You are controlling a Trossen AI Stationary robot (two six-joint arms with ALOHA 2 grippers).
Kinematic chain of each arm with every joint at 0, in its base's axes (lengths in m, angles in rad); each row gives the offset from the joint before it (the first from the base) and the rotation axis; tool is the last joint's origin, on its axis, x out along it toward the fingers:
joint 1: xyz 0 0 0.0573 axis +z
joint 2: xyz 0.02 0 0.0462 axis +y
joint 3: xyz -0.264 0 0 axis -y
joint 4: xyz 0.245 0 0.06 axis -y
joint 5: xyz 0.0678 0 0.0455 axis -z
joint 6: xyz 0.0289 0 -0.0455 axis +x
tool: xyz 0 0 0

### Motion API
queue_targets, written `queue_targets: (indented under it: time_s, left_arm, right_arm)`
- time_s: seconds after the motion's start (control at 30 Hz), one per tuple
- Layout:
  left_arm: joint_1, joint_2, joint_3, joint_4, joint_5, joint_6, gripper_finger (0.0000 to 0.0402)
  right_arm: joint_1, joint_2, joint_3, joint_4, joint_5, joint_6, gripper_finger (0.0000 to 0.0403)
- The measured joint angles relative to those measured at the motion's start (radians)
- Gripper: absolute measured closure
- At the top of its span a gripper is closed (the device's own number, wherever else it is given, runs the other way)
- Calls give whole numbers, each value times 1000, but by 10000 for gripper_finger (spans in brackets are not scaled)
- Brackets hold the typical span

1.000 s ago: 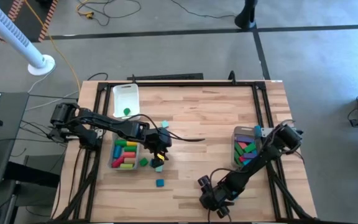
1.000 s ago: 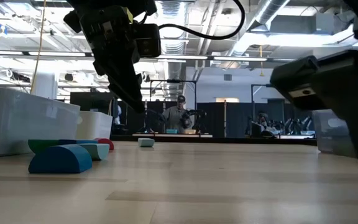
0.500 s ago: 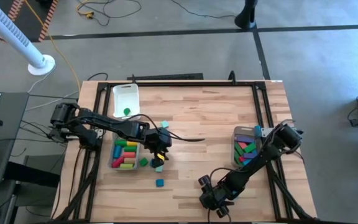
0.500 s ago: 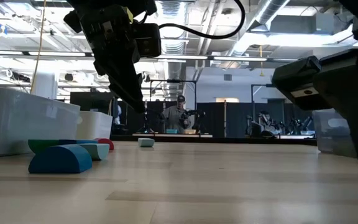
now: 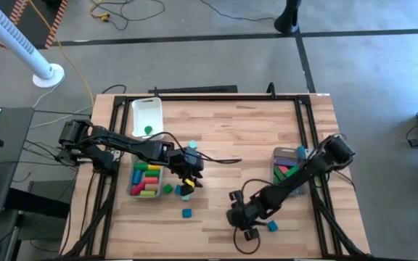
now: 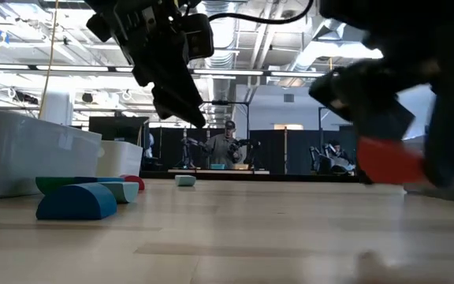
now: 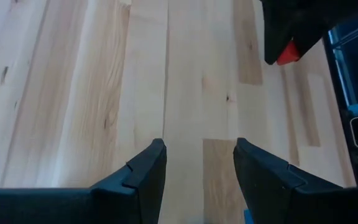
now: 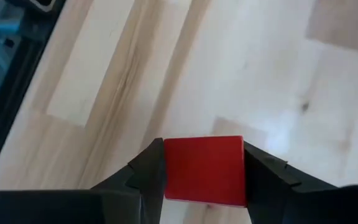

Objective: Sort blocks by size
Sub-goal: Put the red semicircular block into the white bin

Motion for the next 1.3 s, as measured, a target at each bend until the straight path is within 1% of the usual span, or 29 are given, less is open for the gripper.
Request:
queue_targets:
  time_s: [0.2, 0.33, 0.43, 0.5, 0.6, 0.73, 0.87, 0.97, 1.1, 1.3]
  left_arm:
    - [-8, 0, 23, -13, 2, 53, 223]
    - [-31, -5, 67, -15, -3, 129, 223]
    - [-53, -6, 114, -20, -20, 217, 223]
    - [-71, -6, 149, -49, -45, 292, 223]
    - [-104, -6, 197, -82, -113, 410, 223]
    - [-143, -6, 249, -129, -236, 525, 223]
    - [-180, -6, 285, -130, -380, 640, 223]
    - [-201, -6, 308, -115, -451, 726, 223]
    - [-215, -6, 332, -113, -462, 805, 223]
    - [-234, -6, 333, -106, -463, 820, 223]
  right_arm:
    - [-56, -81, 1, -7, 0, 0, 208]
    - [-106, -139, 1, -9, -7, 48, 205]
    - [-148, -188, 2, -8, -26, 95, 202]
    - [-172, -222, 2, -8, -34, 118, 203]
    - [-206, -270, 2, -8, -53, 155, 205]
    - [-236, -324, 2, -5, -86, 201, 203]
    - [-258, -356, 3, 3, -129, 239, 203]
    - [-274, -357, 3, 30, -172, 274, 203]
    - [-285, -353, 3, 100, -222, 304, 201]
    - [-311, -355, 3, 170, -239, 332, 202]
